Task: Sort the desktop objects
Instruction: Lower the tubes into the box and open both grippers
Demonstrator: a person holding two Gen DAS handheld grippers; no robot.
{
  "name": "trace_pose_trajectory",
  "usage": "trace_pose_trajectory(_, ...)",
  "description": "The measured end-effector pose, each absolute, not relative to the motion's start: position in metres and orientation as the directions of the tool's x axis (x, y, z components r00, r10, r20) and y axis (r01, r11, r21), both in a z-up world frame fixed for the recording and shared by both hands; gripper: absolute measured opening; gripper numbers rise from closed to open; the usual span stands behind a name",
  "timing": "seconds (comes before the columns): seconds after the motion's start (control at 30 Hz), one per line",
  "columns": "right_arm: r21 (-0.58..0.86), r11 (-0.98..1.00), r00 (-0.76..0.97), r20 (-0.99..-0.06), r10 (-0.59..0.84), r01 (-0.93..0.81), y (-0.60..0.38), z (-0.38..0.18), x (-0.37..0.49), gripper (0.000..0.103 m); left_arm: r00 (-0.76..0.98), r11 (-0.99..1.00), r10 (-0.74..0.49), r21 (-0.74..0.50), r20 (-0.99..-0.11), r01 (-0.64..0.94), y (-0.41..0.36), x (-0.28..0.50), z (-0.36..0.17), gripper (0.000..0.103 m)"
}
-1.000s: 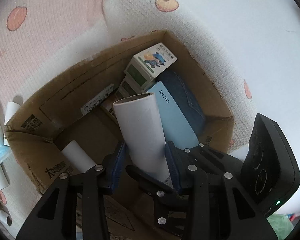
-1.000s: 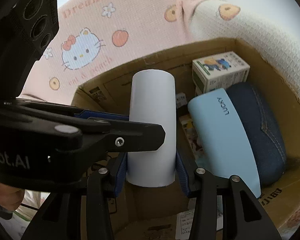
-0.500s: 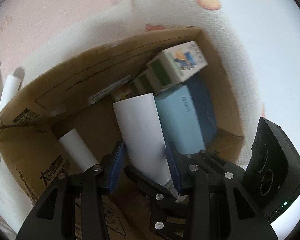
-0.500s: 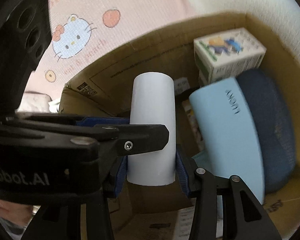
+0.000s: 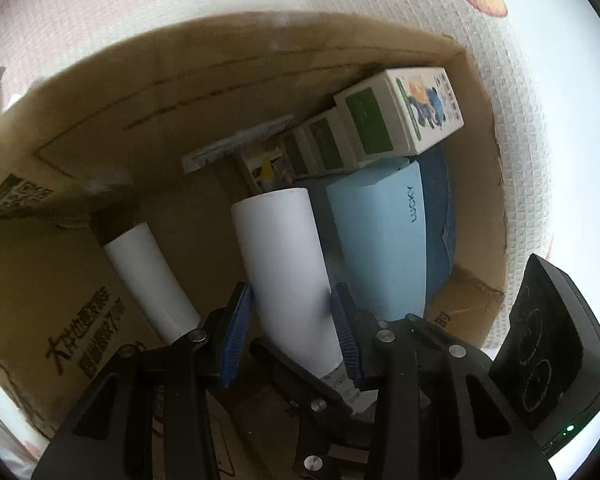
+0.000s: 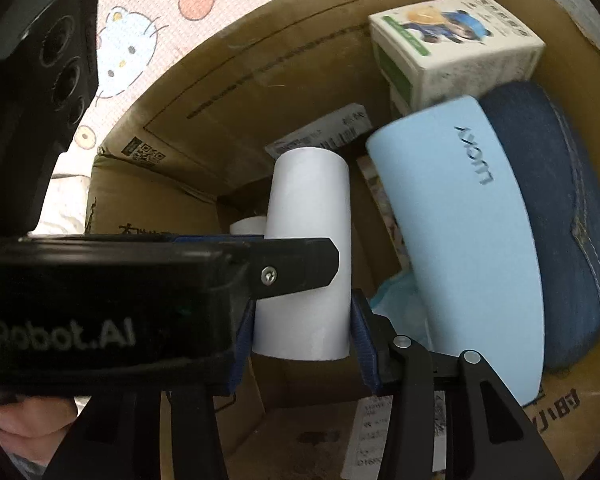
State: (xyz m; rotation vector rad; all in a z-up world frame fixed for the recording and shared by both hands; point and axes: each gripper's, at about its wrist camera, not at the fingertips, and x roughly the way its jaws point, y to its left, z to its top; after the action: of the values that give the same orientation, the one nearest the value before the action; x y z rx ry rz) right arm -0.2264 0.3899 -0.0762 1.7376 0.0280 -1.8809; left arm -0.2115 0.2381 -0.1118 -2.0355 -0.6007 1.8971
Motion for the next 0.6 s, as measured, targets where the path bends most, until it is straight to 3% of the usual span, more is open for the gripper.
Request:
trace_pose_trajectory(0.23,0.408,-0.829,0.029,-0.902,-0.431,0.383,0.408,-0.079,-0.223,0.043,0.035,-0.907,0.420,-0.418,-0.907,0.048,0.254,-0.209,-0.106,0.044)
trace_pose_trajectory(0.37,0.366,-0.837,0.005,-0.917,-0.399,0.407,0.412,-0.075,-0.217,0.046,0.038,-0.929,0.366,-0.363,-0.930,0.077,0.246,-0.211,-0.114,0.041)
trace_pose_trajectory(0.4,0.366,-0.836,0.001,-0.916,-0.401,0.409,0.414,-0.075,-0.215,0.046,0.053,-0.929,0.364,-0.358,-0.930,0.094,0.243,-0.212,-0.118,0.038)
trace_pose_trajectory(0.47,0.379,-0.832,0.004,-0.911,-0.413,0.405,0.417,-0.076,-0.214,0.046,0.073,-0.929,0.358,-0.348,-0.931,0.124,0.239,-0.214,-0.123,0.016)
trace_pose_trajectory(0.57,0.347,-0.838,-0.025,-0.919,-0.393,0.422,0.419,-0.076,-0.212,0.045,0.090,-0.934,0.345,-0.333,-0.934,0.127,0.241,-0.215,-0.128,0.012)
trace_pose_trajectory(0.6,0.333,-0.839,-0.040,-0.922,-0.386,0.432,0.419,-0.075,-0.210,0.036,0.088,-0.945,0.316,-0.305,-0.945,0.117,0.243,-0.215,-0.129,0.012)
